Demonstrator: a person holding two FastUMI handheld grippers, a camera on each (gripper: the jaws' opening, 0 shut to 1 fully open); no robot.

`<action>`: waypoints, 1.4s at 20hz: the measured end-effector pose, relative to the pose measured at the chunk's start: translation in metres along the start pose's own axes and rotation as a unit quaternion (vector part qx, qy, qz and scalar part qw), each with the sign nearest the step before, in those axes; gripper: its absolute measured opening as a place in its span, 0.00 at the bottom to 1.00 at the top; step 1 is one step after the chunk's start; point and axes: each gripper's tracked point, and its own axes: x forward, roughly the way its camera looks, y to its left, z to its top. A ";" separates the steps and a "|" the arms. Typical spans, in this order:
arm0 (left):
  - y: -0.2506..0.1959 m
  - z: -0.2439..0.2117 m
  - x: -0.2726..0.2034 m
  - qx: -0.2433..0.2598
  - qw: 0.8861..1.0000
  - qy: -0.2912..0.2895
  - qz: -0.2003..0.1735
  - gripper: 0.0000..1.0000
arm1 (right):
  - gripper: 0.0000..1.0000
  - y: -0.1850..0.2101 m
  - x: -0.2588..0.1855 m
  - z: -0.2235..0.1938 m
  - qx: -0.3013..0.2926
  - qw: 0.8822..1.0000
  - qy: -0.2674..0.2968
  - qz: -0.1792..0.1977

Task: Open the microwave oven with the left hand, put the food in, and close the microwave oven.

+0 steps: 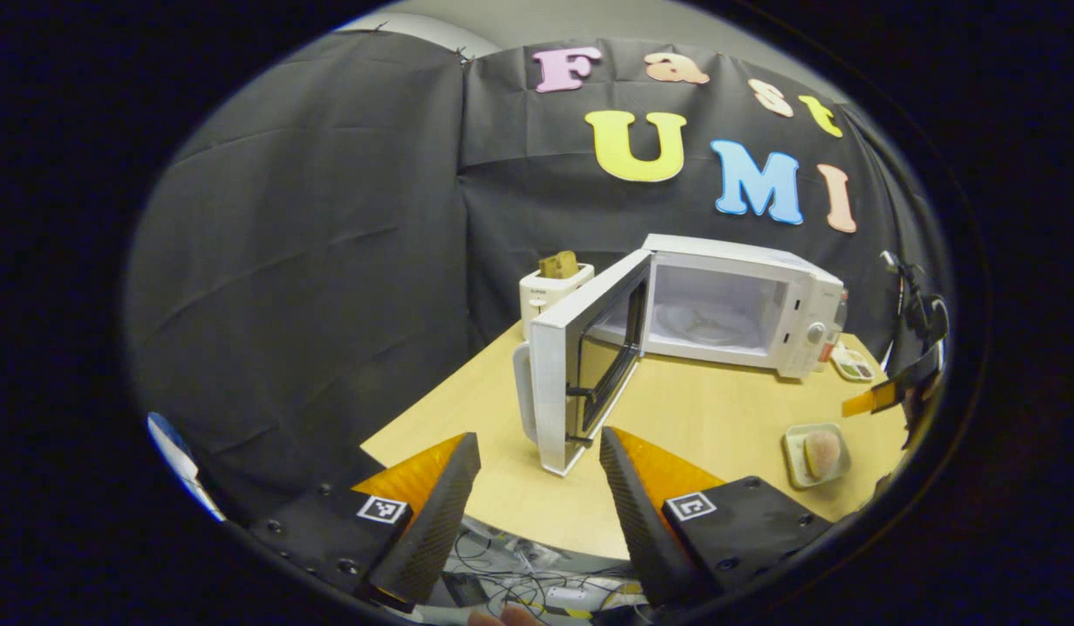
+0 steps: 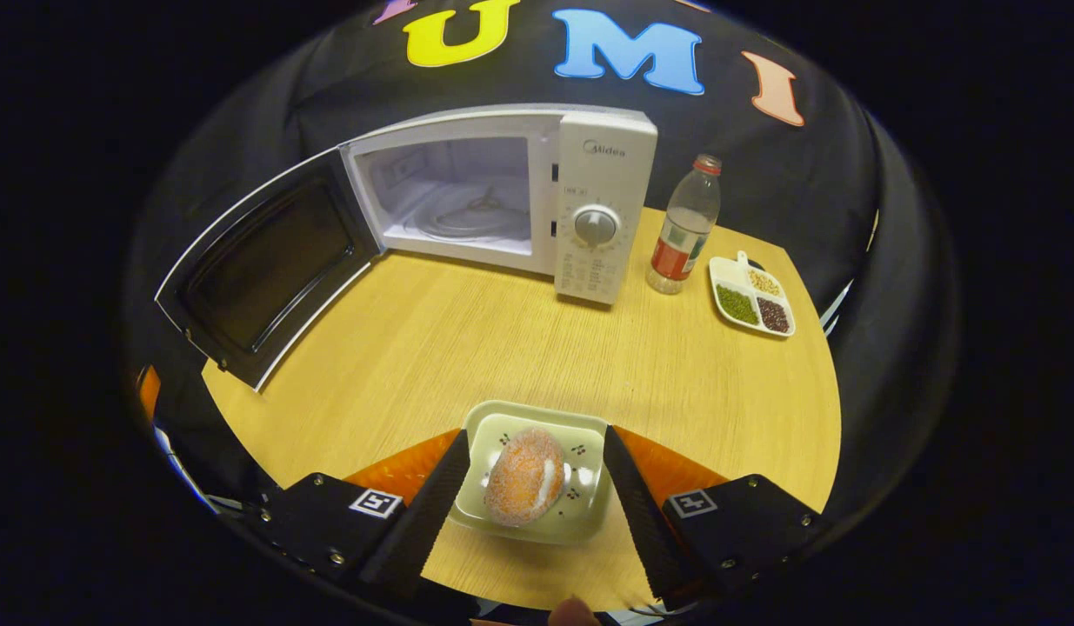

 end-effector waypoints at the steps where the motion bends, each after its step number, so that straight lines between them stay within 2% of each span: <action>1: -0.002 0.000 -0.020 -0.003 1.000 -0.001 0.017 0.94 | 0.96 0.004 0.008 -0.009 0.006 1.000 0.011 0.010; 2: -0.007 0.001 -0.039 -0.005 0.999 -0.002 0.031 1.00 | 0.98 0.008 0.016 -0.018 0.011 1.000 0.023 0.016; 4: -0.024 0.001 -0.076 -0.006 0.999 0.006 0.046 0.96 | 0.98 0.013 0.032 -0.034 0.019 0.999 0.043 0.026; 7: -0.041 0.000 -0.119 0.008 0.998 0.010 0.066 0.99 | 1.00 0.006 0.053 -0.044 0.008 0.999 0.048 0.020; 10: -0.051 0.001 -0.145 -0.009 0.997 0.012 0.077 1.00 | 1.00 0.002 0.062 -0.059 0.001 0.998 0.065 0.015; 12: -0.053 0.001 -0.158 -0.017 0.996 0.006 0.082 1.00 | 1.00 0.003 0.062 -0.056 -0.015 0.998 0.050 0.016; 14: -0.053 0.000 -0.165 -0.028 0.997 -0.002 0.076 1.00 | 0.85 0.005 0.061 -0.059 -0.030 0.998 0.054 0.021; 15: -0.051 -0.001 -0.164 -0.030 0.997 -0.006 0.073 1.00 | 0.82 0.005 0.058 -0.060 -0.033 0.998 0.058 0.022; 16: -0.047 -0.002 -0.163 -0.033 0.997 -0.007 0.070 0.99 | 0.75 0.007 0.056 -0.063 -0.031 0.997 0.063 0.025; 17: -0.040 -0.003 -0.165 -0.037 0.997 -0.010 0.066 0.99 | 0.77 0.010 0.052 -0.063 -0.025 0.997 0.065 0.028; 19: -0.027 0.005 -0.169 -0.045 0.997 -0.031 0.056 0.99 | 0.71 0.010 0.044 -0.060 -0.021 0.998 0.062 0.019; 20: -0.023 0.005 -0.169 -0.048 0.997 -0.037 0.049 1.00 | 0.71 0.011 0.038 -0.058 -0.014 0.998 0.056 0.011; 23: -0.010 0.000 -0.157 -0.056 0.997 -0.047 0.011 1.00 | 0.71 0.023 0.012 -0.038 0.012 1.000 0.028 0.004; 25: 0.001 0.010 -0.146 -0.052 0.996 -0.066 -0.013 1.00 | 0.71 0.026 -0.006 -0.023 0.019 1.000 0.008 -0.004; 27: 0.016 0.030 -0.135 -0.051 0.994 -0.089 -0.034 0.95 | 0.71 0.033 -0.027 -0.005 0.035 0.999 -0.014 -0.005; 28: 0.028 0.043 -0.129 -0.052 0.993 -0.101 -0.036 0.99 | 0.71 0.037 -0.038 0.003 0.043 0.999 -0.023 -0.004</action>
